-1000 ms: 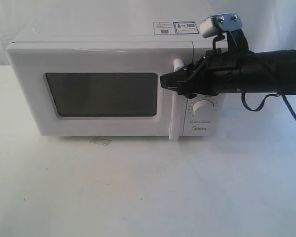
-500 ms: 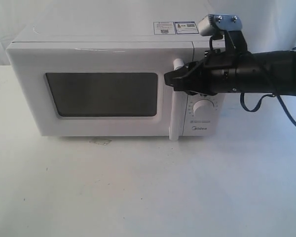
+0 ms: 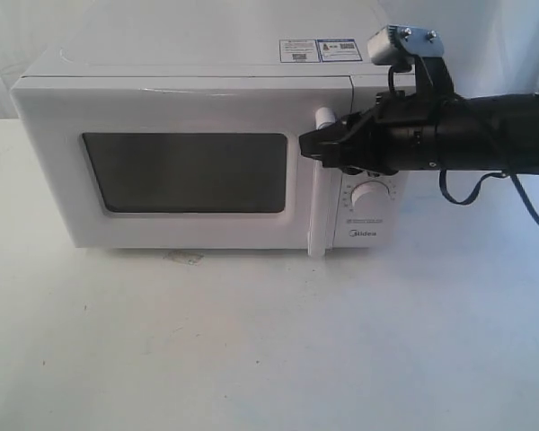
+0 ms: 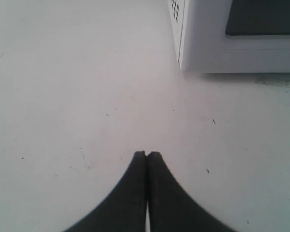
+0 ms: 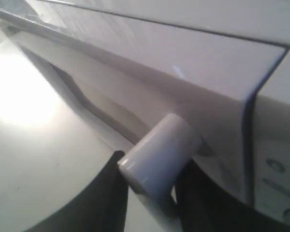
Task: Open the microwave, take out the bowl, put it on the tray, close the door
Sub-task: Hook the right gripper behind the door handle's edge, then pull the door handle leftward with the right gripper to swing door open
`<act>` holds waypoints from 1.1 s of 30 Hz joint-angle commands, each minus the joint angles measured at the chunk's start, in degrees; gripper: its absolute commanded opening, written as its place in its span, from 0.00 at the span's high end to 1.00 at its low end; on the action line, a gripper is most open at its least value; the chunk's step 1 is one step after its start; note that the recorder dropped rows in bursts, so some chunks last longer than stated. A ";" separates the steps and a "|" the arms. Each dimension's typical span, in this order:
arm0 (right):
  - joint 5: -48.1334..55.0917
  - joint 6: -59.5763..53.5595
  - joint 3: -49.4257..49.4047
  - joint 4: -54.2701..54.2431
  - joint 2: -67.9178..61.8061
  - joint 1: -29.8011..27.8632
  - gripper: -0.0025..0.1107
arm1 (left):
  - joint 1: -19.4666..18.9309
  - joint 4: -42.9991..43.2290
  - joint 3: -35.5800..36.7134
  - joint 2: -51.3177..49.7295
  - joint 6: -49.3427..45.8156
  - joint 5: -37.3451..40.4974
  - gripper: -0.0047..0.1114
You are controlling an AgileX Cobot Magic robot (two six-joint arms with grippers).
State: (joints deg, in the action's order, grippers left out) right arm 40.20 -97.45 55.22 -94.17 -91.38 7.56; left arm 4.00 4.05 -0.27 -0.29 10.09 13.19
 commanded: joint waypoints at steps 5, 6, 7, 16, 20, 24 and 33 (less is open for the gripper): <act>25.39 -7.69 3.34 -2.78 -0.19 0.42 0.98 | -0.09 -0.21 0.27 0.29 -0.05 0.09 0.96; 26.42 -7.69 3.29 -2.41 -0.19 0.42 0.98 | -0.09 -0.21 0.27 0.29 -0.05 0.09 0.96; 27.28 -7.69 2.92 -2.35 -0.19 0.42 0.98 | -0.09 -0.21 0.27 0.29 -0.05 0.09 0.96; 29.76 -10.45 -1.98 -0.07 0.77 0.42 0.98 | -0.09 -0.21 0.27 0.29 -0.05 0.09 0.96; 29.76 -10.34 -3.65 0.73 3.56 0.42 0.98 | -0.09 -0.21 0.27 0.29 -0.05 0.09 0.96; 29.76 -10.34 -5.36 3.79 7.38 0.42 0.96 | -0.09 -0.21 0.27 0.29 -0.05 0.09 0.96; 23.52 -8.38 -10.94 9.53 17.09 0.42 0.58 | -0.09 -0.21 0.27 0.29 -0.05 0.09 0.96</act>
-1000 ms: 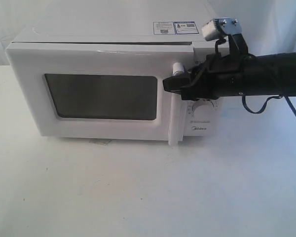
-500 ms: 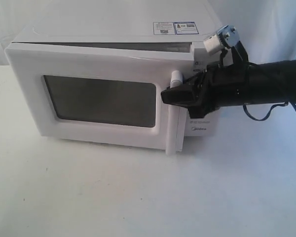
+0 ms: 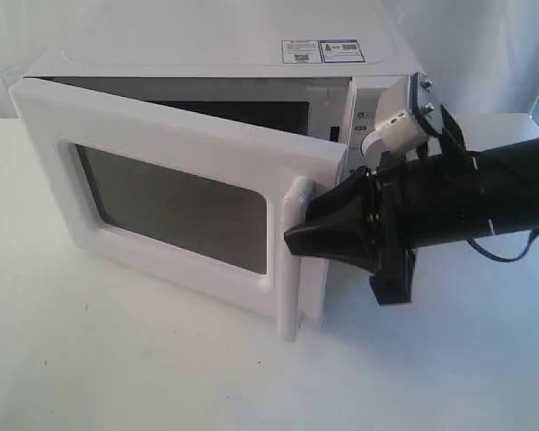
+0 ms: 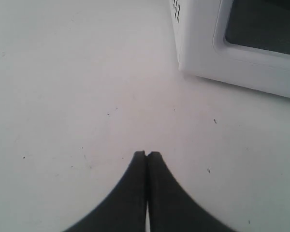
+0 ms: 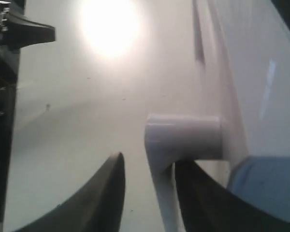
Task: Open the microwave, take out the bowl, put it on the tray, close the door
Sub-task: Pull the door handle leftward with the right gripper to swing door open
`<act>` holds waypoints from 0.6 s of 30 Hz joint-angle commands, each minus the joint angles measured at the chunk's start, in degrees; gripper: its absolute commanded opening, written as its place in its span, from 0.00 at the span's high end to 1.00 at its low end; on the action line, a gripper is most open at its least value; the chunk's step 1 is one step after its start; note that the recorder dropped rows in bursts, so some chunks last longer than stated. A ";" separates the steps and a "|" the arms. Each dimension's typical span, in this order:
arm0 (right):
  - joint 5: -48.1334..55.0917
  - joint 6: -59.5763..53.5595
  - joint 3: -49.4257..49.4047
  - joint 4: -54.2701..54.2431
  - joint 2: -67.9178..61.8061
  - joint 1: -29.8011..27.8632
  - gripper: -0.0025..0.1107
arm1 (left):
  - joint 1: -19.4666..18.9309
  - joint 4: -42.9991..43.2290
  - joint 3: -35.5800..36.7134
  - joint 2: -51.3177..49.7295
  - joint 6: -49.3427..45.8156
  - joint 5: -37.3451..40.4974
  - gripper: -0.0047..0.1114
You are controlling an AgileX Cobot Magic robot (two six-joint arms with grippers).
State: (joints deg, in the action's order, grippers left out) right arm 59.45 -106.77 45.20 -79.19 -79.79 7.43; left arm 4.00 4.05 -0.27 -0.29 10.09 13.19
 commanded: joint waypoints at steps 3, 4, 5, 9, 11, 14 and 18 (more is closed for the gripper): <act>0.99 3.78 -2.85 -3.37 9.46 0.55 0.57 | -0.09 -0.21 0.27 0.29 -0.05 0.09 0.96; 0.68 4.67 -3.17 -2.22 10.87 0.55 0.57 | -0.09 -0.21 0.27 0.29 -0.05 0.09 0.96; 0.29 5.86 -3.70 -1.38 12.24 0.55 0.57 | -0.09 -0.21 0.27 0.29 -0.05 0.09 0.96; -4.26 10.46 -5.37 0.76 17.90 0.55 0.57 | -0.09 -0.21 0.27 0.29 -0.05 0.09 0.96; -10.05 12.53 -6.23 1.08 20.76 0.55 0.59 | -0.09 -0.21 0.27 0.29 -0.05 0.09 0.96; -20.73 14.78 -7.36 0.28 24.96 0.55 0.66 | -0.09 -0.21 0.27 0.29 -0.05 0.09 0.96; -32.40 15.32 -8.82 -3.06 27.02 0.55 0.81 | -0.09 -0.21 0.27 0.29 -0.05 0.09 0.96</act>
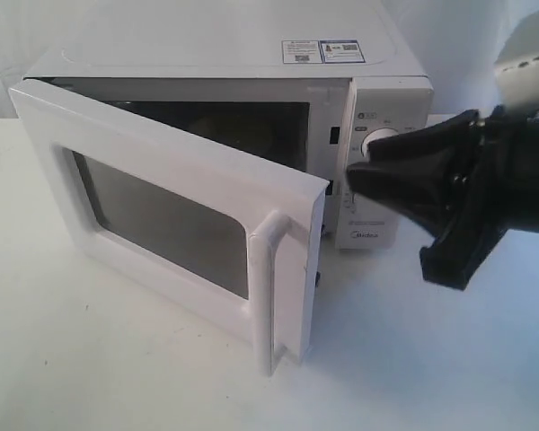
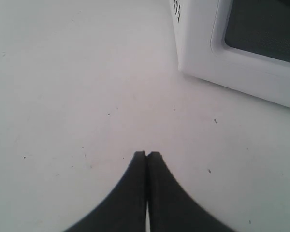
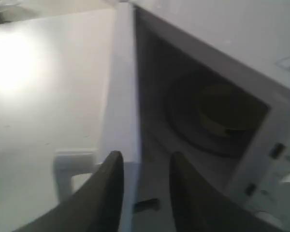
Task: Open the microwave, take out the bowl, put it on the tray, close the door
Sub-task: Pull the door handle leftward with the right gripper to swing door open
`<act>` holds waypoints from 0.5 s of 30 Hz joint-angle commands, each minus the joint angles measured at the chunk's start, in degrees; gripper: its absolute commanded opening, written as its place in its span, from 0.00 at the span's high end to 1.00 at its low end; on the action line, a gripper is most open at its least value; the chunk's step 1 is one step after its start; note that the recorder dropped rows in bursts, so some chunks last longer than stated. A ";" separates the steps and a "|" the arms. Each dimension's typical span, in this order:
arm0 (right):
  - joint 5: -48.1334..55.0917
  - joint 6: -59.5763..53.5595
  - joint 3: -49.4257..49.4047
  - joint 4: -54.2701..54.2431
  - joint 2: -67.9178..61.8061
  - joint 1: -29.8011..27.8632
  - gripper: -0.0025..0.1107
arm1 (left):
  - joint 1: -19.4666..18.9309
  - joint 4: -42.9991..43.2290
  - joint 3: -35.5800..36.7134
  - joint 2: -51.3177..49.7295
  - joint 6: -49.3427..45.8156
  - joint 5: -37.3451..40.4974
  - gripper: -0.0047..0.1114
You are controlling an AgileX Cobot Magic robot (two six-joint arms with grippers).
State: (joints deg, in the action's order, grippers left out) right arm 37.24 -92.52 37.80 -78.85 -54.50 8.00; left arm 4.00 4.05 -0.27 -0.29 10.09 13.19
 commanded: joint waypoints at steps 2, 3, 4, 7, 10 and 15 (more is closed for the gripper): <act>-10.24 -0.12 -2.24 -3.90 0.79 -0.02 0.87 | -0.09 -0.21 0.27 0.29 -0.05 0.09 0.96; -9.47 -1.53 -2.58 -4.62 -0.39 -0.02 0.90 | -0.09 -0.21 0.27 0.29 -0.05 0.09 0.96; -8.75 -3.60 -2.95 -6.79 -1.96 0.11 0.92 | -0.09 -0.21 0.27 0.29 -0.05 0.09 0.96; -5.60 -13.02 -3.21 -14.39 -7.28 0.79 0.98 | -0.09 -0.21 0.27 0.29 -0.05 0.09 0.96; 0.93 -19.53 -3.21 -20.31 -12.56 1.28 0.98 | -0.09 -0.21 0.27 0.29 -0.05 0.09 0.96; 9.65 -23.71 -3.21 -21.09 -18.95 3.54 0.98 | -0.09 -0.21 0.27 0.29 -0.05 0.09 0.96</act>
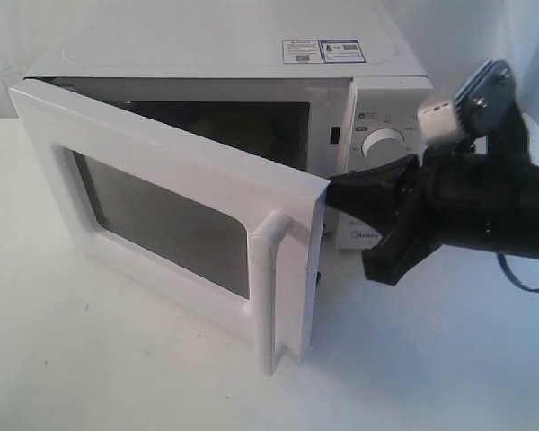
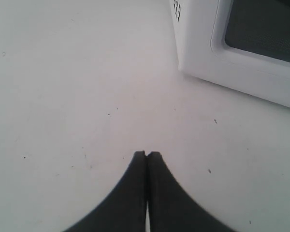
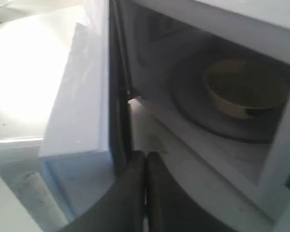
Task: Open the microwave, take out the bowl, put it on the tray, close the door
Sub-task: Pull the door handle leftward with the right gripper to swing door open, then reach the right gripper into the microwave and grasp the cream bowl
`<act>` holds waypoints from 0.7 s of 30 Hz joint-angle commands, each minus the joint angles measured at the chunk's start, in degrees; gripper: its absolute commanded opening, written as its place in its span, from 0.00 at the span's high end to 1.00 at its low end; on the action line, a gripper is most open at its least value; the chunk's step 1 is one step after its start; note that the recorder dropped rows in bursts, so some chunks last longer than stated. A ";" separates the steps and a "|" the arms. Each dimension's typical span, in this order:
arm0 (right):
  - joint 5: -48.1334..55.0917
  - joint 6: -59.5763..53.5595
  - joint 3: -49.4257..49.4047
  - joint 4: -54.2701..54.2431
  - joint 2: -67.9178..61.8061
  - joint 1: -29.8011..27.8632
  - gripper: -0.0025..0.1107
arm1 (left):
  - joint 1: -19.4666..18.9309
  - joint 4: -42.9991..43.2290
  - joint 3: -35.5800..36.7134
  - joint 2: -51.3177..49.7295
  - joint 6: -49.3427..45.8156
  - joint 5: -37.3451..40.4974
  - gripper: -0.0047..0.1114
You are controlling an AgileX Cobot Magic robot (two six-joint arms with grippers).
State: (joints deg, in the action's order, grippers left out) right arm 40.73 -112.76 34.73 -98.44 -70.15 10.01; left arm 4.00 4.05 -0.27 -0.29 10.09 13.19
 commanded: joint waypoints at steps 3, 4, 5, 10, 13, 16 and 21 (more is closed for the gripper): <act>10.16 -3.98 -0.14 -1.50 -5.13 3.89 0.98 | -0.09 -0.21 0.27 0.29 -0.05 0.09 0.96; 12.83 -3.98 -0.14 -1.50 -5.40 6.13 0.98 | -0.09 -0.21 0.27 0.29 -0.05 0.09 0.96; 13.61 -3.98 -0.14 -1.50 -5.40 7.02 0.98 | -0.09 -0.21 0.27 0.29 -0.05 0.09 0.96; 11.77 -10.09 -0.14 -1.50 -5.40 14.32 0.98 | -0.09 -0.21 0.27 0.29 -0.05 0.09 0.96; -2.94 -10.08 2.25 -1.50 -5.40 15.78 0.87 | -0.09 -0.21 0.27 0.29 -0.05 0.09 0.96; -19.06 -10.08 4.71 -1.50 -5.57 19.39 0.70 | -0.09 -0.21 0.27 0.29 -0.05 0.09 0.96; -32.86 -10.08 10.90 16.37 -11.09 26.26 0.60 | -0.09 -0.21 0.27 0.29 -0.05 0.09 0.96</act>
State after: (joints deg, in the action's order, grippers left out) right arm 11.44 -121.34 43.25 -89.03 -78.49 34.25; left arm 3.91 4.21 -0.27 -0.29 9.98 13.19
